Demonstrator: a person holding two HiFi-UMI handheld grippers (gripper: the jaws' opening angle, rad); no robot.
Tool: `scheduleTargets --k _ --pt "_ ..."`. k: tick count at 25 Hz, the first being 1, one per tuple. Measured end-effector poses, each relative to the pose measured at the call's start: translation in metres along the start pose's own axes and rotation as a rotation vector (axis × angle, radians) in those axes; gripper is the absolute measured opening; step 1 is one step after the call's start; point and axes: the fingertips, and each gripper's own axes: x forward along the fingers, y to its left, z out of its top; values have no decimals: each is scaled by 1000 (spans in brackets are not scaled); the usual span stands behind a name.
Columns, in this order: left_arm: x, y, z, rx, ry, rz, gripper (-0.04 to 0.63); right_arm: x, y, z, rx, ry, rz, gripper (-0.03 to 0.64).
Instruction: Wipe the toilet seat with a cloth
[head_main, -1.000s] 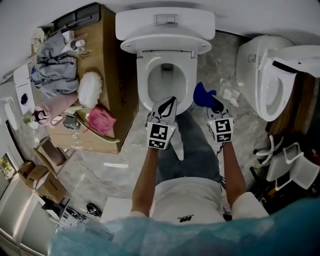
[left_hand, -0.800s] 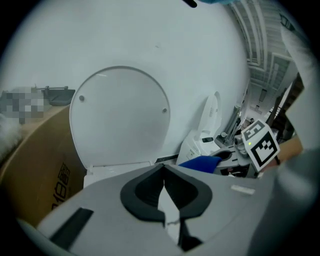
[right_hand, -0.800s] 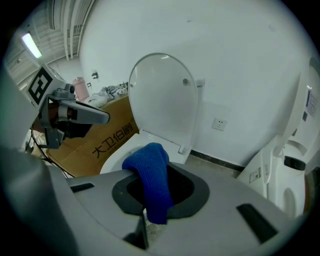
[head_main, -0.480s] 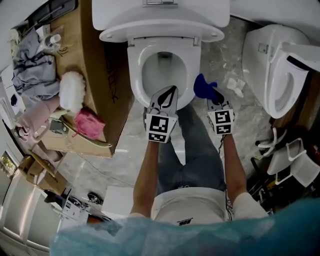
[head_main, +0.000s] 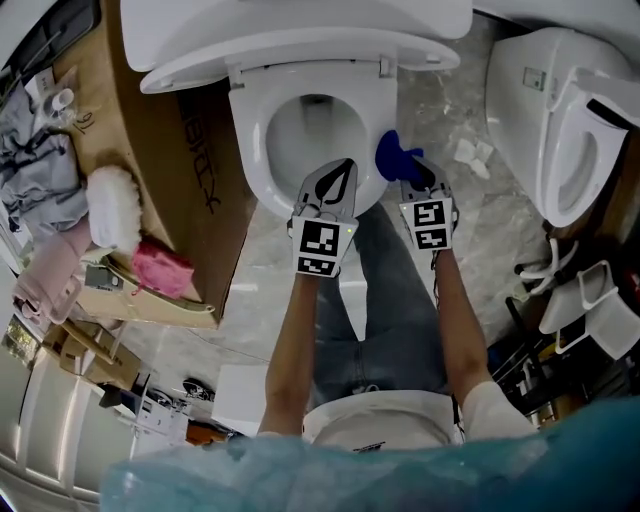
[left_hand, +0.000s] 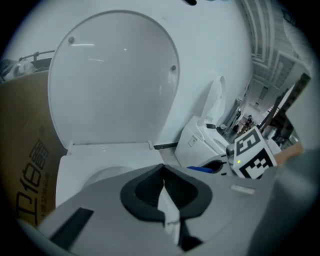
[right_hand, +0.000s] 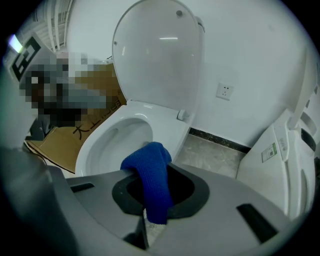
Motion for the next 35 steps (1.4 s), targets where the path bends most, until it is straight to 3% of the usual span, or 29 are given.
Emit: scheduleTargets --k 16,29,35 --pt "8 24 -20 -33 15 -9 11 61 -1 -2 29 58 -18 29" --pt "6 45 -10 -77 -16 9 11 81 -28 39 85 34 -71 29" --pt "5 55 0 -89 -43 16 11 88 -30 58 25 44 -111 29"
